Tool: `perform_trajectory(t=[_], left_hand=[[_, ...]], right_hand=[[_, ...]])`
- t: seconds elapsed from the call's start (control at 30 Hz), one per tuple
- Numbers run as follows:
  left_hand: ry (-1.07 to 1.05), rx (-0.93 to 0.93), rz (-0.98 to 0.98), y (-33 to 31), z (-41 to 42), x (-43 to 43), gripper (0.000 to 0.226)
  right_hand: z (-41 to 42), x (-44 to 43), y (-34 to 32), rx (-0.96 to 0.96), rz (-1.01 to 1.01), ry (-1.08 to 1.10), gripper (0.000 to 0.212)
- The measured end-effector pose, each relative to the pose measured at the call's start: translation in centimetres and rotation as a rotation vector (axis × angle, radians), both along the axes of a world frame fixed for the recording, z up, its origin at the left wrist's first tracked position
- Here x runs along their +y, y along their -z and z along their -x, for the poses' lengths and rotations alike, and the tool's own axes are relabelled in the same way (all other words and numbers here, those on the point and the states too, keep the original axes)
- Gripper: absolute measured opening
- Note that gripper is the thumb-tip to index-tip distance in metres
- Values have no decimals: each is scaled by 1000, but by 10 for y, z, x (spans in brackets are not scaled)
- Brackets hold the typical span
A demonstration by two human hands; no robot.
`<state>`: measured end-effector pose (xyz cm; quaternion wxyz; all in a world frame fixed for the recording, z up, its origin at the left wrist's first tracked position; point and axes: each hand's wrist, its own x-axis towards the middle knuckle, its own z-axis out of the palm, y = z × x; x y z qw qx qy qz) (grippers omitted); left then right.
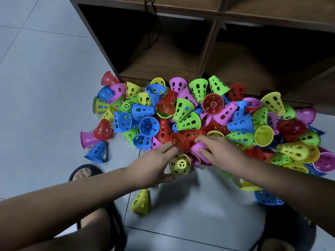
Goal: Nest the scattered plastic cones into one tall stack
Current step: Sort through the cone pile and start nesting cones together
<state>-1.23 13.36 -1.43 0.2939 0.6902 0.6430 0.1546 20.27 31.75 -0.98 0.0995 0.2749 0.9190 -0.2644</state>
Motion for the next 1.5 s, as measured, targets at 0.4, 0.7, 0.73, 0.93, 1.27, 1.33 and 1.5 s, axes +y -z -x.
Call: perform_trajectory(t=[0.4, 0.7, 0.73, 0.93, 1.27, 1.33, 1.5], left_hand=[[-118, 235, 335, 29, 39, -80, 52], [-122, 393, 345, 62, 55, -108, 54], [-115, 409, 332, 64, 56, -109, 51], [-100, 469, 409, 78, 65, -116, 38], [-269, 360, 253, 56, 75, -98, 40], [-346, 291, 168, 44, 75, -88, 40], [-399, 88, 29, 9, 61, -56, 41]], right_hand=[[-22, -2, -38, 177, 334, 116, 16], [-15, -18, -47, 278, 857, 399, 24], [-13, -19, -47, 269, 908, 420, 25], [-6, -23, -53, 271, 1069, 478, 30], [-10, -51, -17, 72, 1031, 603, 32], [-11, -56, -12, 57, 1065, 716, 27], [-10, -60, -10, 63, 1116, 784, 20]])
